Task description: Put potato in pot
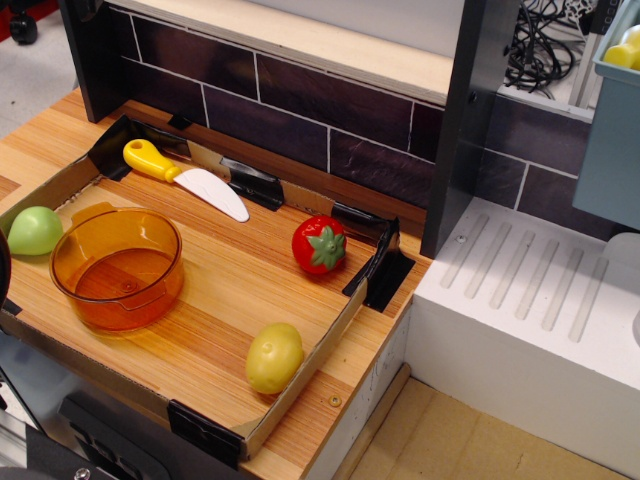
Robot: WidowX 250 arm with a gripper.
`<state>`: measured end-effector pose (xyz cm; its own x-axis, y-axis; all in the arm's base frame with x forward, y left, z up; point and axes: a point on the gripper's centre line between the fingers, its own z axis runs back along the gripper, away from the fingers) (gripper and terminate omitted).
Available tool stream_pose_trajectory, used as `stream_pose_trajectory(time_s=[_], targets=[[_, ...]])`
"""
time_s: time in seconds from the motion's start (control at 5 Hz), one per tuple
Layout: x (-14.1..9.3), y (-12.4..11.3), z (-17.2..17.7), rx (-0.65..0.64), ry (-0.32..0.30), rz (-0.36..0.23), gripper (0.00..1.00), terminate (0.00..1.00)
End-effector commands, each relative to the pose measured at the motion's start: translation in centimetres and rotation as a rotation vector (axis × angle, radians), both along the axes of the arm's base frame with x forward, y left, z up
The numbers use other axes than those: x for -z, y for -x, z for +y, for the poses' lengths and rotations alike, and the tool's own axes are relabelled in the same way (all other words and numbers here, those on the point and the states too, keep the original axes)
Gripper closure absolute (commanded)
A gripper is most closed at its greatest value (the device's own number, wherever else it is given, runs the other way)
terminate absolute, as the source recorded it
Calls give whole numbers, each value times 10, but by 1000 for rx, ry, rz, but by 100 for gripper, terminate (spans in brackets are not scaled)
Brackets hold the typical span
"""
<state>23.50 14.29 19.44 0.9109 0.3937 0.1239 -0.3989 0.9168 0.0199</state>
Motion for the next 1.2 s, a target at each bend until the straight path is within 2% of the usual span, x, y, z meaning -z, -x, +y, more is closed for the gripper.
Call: stream_pose_trajectory(time_s=[0.0, 0.2, 0.4, 0.6, 0.8, 1.0], targets=[[0, 0, 0, 0, 0, 0, 0, 0], [18, 23, -50, 13, 32, -9, 0, 0], [40, 29, -97, 143, 23, 68, 0, 0], [48, 21, -129, 165, 60, 9, 0, 0], [69, 25, -146, 187, 83, 12, 0, 0], [85, 28, -144, 184, 107, 2, 0, 0]])
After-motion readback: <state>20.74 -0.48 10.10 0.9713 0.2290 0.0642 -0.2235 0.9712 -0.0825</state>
